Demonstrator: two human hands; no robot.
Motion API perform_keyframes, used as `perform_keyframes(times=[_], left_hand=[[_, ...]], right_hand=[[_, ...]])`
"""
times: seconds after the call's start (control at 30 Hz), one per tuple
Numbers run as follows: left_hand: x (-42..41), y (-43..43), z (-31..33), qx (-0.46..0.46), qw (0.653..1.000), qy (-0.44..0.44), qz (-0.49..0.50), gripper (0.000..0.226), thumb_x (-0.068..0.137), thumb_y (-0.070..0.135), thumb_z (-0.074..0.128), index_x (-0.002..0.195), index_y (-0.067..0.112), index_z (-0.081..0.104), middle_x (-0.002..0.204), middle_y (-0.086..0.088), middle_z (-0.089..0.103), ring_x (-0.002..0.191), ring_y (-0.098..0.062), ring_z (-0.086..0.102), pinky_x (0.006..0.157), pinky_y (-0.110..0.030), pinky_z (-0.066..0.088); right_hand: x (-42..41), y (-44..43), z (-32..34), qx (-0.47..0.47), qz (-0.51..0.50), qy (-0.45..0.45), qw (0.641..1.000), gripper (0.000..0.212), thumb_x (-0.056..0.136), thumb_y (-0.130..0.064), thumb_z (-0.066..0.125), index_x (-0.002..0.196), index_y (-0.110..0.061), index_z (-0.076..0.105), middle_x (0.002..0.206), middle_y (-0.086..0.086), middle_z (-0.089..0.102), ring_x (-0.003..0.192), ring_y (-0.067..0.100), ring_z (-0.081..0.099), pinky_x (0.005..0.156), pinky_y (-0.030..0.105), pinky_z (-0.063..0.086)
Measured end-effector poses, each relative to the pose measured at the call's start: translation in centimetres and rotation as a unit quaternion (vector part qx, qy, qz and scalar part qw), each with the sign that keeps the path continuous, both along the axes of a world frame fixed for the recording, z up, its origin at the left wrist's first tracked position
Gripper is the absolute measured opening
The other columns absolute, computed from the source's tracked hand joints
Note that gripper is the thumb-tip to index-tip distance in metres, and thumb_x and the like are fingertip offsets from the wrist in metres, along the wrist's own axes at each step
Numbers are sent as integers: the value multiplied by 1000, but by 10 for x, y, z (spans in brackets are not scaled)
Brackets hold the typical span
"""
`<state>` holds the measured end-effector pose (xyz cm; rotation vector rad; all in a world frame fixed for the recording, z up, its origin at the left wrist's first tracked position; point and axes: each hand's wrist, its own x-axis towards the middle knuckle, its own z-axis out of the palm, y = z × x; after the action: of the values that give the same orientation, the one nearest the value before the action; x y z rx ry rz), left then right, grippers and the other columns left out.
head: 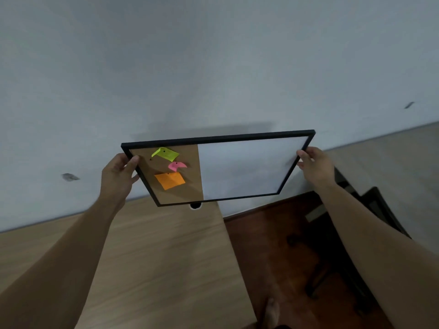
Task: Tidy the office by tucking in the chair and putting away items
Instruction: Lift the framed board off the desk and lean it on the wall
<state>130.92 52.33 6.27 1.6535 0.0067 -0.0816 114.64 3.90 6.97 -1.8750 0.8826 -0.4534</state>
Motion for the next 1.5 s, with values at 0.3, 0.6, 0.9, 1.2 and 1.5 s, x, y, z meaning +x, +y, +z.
perform_keyframes(times=[0.3,0.6,0.9,1.2,1.5], left_hand=[[-40,-142,26,-1,1000,-28,5,6,105,27,67,101,25,71,108,0,72,104,-12,70,92,-39,60],[-76,-295,39,-8,999,-39,-5,6,104,30,68,100,29,72,110,0,72,104,-15,69,88,-38,61],[-77,-419,46,-13,998,-43,-46,5,103,33,69,101,30,73,116,-4,76,106,-16,71,89,-41,61],[-49,-548,15,-8,996,-14,-88,7,103,34,69,107,31,73,126,-5,76,116,-18,72,91,-42,61],[2,-690,-34,-13,992,40,-119,10,104,31,69,111,26,73,126,-7,75,118,-17,72,96,-41,61]], right_hand=[[-52,-144,5,-3,-19,-25,1000,18,104,-43,60,111,-30,70,98,-17,73,91,11,75,102,48,59],[-100,-322,-9,-1,44,-36,998,45,92,-59,60,129,-33,69,127,-18,73,124,10,67,112,49,53],[-143,-395,23,2,9,-42,999,44,106,-29,55,150,-23,54,147,-10,63,129,11,61,116,39,46],[-142,-491,3,22,-46,-36,998,50,109,-12,54,158,-13,43,156,-3,54,105,4,68,98,26,46],[-101,-612,-40,41,-102,7,994,51,103,-16,62,152,-11,46,141,-6,58,121,18,66,98,34,51]])
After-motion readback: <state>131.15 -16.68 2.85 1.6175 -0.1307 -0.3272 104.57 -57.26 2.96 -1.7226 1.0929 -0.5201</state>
